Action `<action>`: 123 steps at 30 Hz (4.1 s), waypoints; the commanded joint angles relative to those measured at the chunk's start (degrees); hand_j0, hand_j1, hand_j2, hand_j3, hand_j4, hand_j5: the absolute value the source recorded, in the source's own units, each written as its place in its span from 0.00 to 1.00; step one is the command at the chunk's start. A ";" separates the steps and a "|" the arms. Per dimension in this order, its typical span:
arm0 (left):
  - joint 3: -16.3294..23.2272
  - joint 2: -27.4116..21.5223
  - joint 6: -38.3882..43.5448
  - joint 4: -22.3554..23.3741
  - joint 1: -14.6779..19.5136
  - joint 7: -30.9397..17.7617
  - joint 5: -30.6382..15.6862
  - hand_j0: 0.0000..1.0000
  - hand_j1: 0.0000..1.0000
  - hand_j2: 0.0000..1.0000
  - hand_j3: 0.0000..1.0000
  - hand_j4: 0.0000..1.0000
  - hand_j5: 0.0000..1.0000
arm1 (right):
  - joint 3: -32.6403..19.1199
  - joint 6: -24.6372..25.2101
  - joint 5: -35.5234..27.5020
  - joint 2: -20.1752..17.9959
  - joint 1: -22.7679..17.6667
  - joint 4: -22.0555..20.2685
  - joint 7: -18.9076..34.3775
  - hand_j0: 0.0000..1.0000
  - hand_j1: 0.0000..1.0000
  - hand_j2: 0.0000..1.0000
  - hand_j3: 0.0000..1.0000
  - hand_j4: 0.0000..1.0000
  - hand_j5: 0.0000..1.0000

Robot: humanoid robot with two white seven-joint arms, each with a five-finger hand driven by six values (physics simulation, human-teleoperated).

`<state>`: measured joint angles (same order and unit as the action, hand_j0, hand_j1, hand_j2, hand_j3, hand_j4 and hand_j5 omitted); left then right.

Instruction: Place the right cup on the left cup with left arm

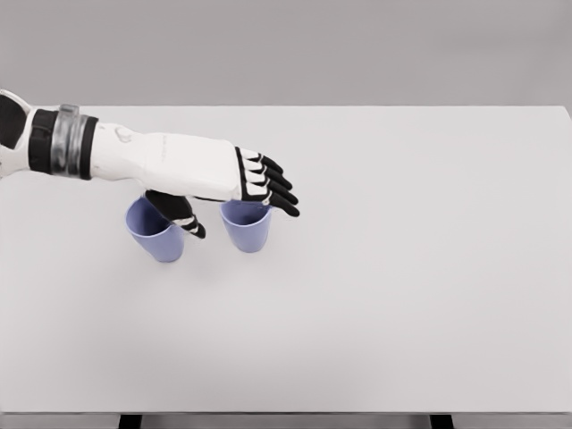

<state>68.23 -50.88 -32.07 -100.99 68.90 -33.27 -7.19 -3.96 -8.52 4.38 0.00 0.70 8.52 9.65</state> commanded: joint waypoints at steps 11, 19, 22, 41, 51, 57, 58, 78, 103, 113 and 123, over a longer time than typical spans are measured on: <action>0.06 4.91 1.13 13.36 -2.11 -0.04 -4.15 1.00 1.00 1.00 1.00 1.00 1.00 | 0.01 -0.01 0.02 0.00 0.00 0.01 0.01 1.00 1.00 1.00 1.00 1.00 1.00; -0.11 6.58 1.13 13.45 -4.83 0.05 3.06 1.00 1.00 1.00 1.00 1.00 1.00 | 0.01 -0.01 0.02 0.00 0.00 0.01 0.01 1.00 1.00 1.00 1.00 1.00 1.00; -0.20 7.46 1.22 13.80 -4.74 0.05 3.85 1.00 1.00 1.00 1.00 1.00 1.00 | 0.01 -0.01 0.02 0.00 0.00 0.01 0.01 1.00 1.00 1.00 1.00 1.00 1.00; -0.73 9.66 1.22 17.67 -5.10 0.13 10.26 1.00 1.00 1.00 1.00 1.00 1.00 | 0.01 -0.01 0.02 0.00 0.00 0.01 0.01 1.00 1.00 1.00 1.00 1.00 1.00; -0.64 10.80 1.22 17.67 -6.33 0.05 10.53 1.00 1.00 1.00 1.00 1.00 1.00 | 0.01 -0.01 0.02 0.00 0.00 0.01 0.01 1.00 1.00 1.00 1.00 1.00 1.00; -0.73 10.89 1.22 18.37 -6.33 0.05 10.53 1.00 1.00 1.00 1.00 1.00 1.00 | 0.01 -0.01 0.02 0.00 0.00 0.01 0.01 1.00 1.00 1.00 1.00 1.00 1.00; -0.73 10.89 1.13 18.90 -6.33 0.05 10.53 1.00 1.00 1.00 1.00 1.00 1.00 | 0.01 -0.01 0.02 0.00 0.00 0.01 0.01 1.00 1.00 1.00 1.00 1.00 1.00; -0.46 12.91 4.47 21.45 -8.87 0.05 11.14 0.83 0.83 0.83 0.83 0.83 0.83 | 0.01 -0.01 0.02 0.00 0.00 0.01 0.01 1.00 1.00 1.00 1.00 1.00 1.00; -3.71 5.97 5.08 12.05 -7.82 -0.39 6.84 0.70 0.70 0.70 0.70 0.70 0.70 | 0.01 -0.01 0.02 0.00 0.00 0.01 0.01 1.00 1.00 1.00 1.00 1.00 1.00; -3.71 -2.29 5.00 5.02 -1.67 -0.57 -0.11 0.70 0.70 0.70 0.70 0.70 0.70 | 0.01 -0.01 0.02 0.00 0.00 0.01 0.01 1.00 1.00 1.00 1.00 1.00 1.00; -3.80 -6.07 5.08 4.93 0.88 -0.57 -1.69 0.69 0.69 0.69 0.69 0.69 0.69 | 0.01 -0.01 0.02 0.00 0.00 0.01 0.01 1.00 1.00 1.00 1.00 1.00 1.00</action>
<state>64.50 -55.74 -27.11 -96.02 69.87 -33.91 -8.29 -3.95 -8.52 4.38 0.00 0.70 8.52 9.66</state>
